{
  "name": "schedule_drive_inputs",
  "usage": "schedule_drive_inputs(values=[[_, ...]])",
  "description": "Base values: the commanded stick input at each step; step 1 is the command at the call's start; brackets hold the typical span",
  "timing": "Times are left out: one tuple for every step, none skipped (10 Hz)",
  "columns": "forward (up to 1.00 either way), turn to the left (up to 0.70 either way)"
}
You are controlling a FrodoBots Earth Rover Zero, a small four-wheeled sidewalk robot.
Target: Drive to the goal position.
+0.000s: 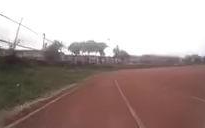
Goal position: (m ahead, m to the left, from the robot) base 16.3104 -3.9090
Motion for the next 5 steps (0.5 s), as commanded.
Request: schedule_drive_inputs(values=[[1.00, 0.00], [1.00, 0.00], [1.00, 0.00], [1.00, 0.00], [1.00, -0.11]])
